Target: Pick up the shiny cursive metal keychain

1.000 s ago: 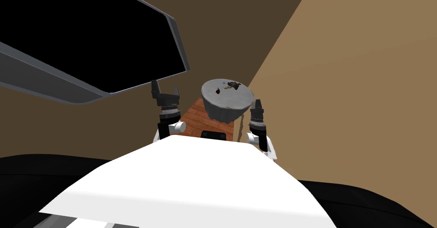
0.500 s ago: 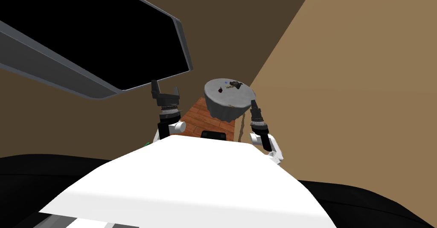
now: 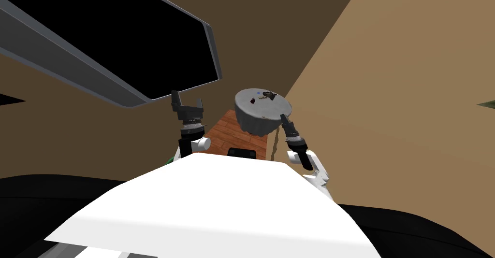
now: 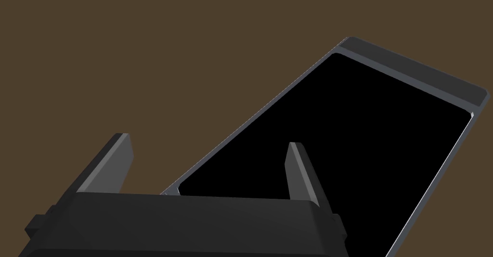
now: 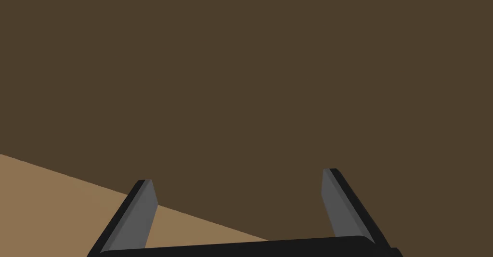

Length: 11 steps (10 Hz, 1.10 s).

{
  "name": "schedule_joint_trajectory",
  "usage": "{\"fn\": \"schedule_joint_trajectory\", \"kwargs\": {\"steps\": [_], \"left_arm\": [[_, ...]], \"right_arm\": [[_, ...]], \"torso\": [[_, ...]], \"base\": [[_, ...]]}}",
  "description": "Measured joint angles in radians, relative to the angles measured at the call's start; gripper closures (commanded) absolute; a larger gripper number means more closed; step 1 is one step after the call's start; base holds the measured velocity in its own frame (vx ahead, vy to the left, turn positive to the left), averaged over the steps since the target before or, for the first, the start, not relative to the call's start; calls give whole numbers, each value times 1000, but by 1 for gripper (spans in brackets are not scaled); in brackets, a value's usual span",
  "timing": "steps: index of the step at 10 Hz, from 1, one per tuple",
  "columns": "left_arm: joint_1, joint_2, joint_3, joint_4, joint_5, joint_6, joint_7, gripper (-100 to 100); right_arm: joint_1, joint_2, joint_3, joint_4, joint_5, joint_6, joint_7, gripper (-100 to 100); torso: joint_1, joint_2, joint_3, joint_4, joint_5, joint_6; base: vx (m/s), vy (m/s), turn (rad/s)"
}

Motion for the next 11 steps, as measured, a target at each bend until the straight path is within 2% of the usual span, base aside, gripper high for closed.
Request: {"fn": "schedule_joint_trajectory", "kwargs": {"steps": [11], "left_arm": [[0, 0, 0, 0, 0, 0, 0, 0]], "right_arm": [[-8, -322, -25, 40, 150, 60, 62, -100]], "torso": [[0, -2, -1, -1, 0, 0]], "base": [[-68, 49, 45]]}}
